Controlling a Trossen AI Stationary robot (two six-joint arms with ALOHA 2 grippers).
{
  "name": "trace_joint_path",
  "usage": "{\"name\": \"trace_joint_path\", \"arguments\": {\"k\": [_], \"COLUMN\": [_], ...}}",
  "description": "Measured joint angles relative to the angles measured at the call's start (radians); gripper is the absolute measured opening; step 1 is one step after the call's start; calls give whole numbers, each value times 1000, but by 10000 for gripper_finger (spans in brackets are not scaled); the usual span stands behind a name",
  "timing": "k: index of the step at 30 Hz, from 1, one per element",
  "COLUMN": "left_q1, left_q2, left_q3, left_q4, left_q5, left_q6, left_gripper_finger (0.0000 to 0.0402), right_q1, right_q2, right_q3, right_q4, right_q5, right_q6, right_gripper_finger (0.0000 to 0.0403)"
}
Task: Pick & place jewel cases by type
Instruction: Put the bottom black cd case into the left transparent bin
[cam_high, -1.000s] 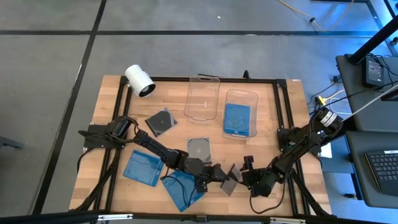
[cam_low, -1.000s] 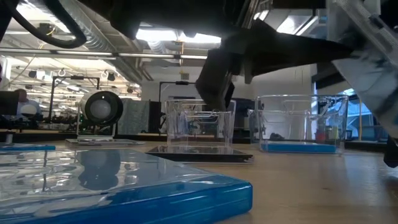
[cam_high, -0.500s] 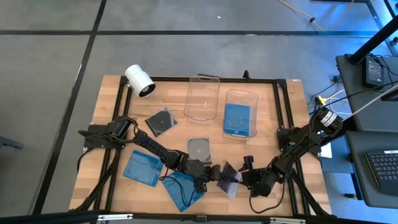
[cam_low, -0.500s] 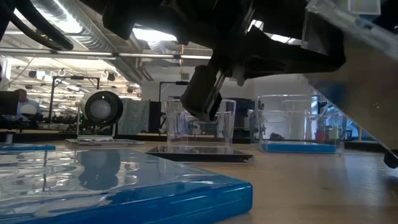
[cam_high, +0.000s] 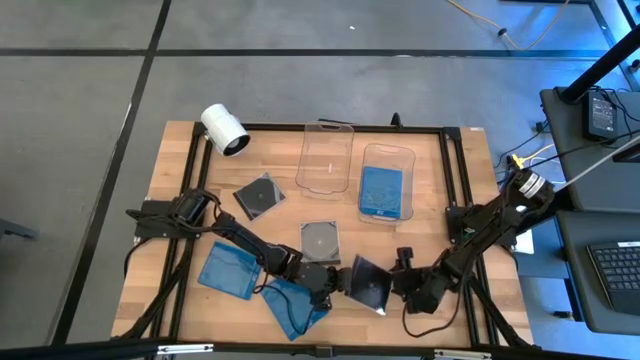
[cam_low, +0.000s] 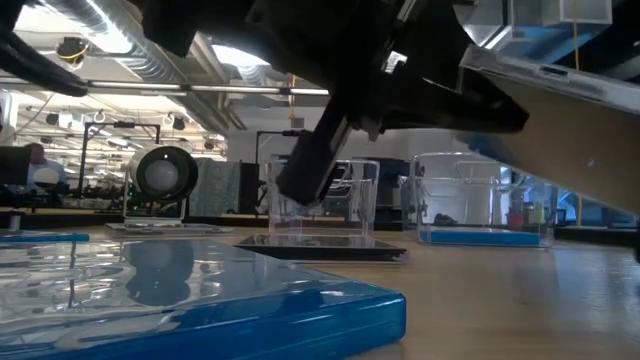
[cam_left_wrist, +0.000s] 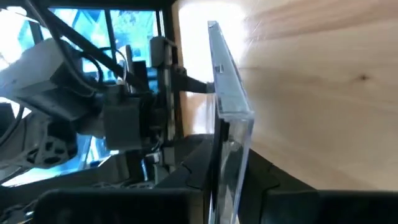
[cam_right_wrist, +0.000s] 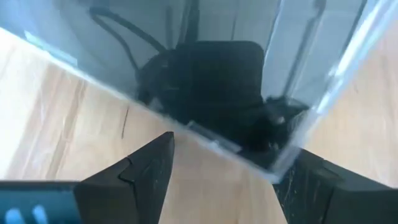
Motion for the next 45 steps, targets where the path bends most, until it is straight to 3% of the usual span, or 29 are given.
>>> {"name": "trace_joint_path", "arguments": {"k": [6, 13, 20, 23, 26, 33, 38, 41, 45], "left_q1": [-38, -78, -91, -91, -88, -28, 12, 47, 115], "left_q2": [0, 0, 0, 0, -2, -23, -136, -225, -325], "left_q3": [0, 0, 0, 0, 0, 14, 15, 15, 13], "left_q4": [-1, 0, 3, 6, 8, 9, 14, 15, 14], "left_q5": [-80, -381, -637, -780, -812, -854, -868, -917, -1059], "left_q6": [26, 213, 234, 321, 333, 228, 153, 55, -202], "left_gripper_finger": [33, 39, 36, 38, 36, 39, 38, 37, 42], "right_q1": [23, 24, 24, 24, 24, 24, 25, 25, 25], "right_q2": [-94, -94, -92, -92, -92, -91, -91, -91, -91], "right_q3": [2, 3, 3, 4, 4, 4, 4, 5, 5], "right_q4": [-194, -391, -420, -419, -419, -414, -411, -411, -410], "right_q5": [34, 38, 45, 69, 72, 73, 73, 73, 92], "right_q6": [189, 407, 439, 440, 438, 443, 443, 443, 438], "right_gripper_finger": [247, 247, 247, 247, 247, 247, 247, 247, 247]}}
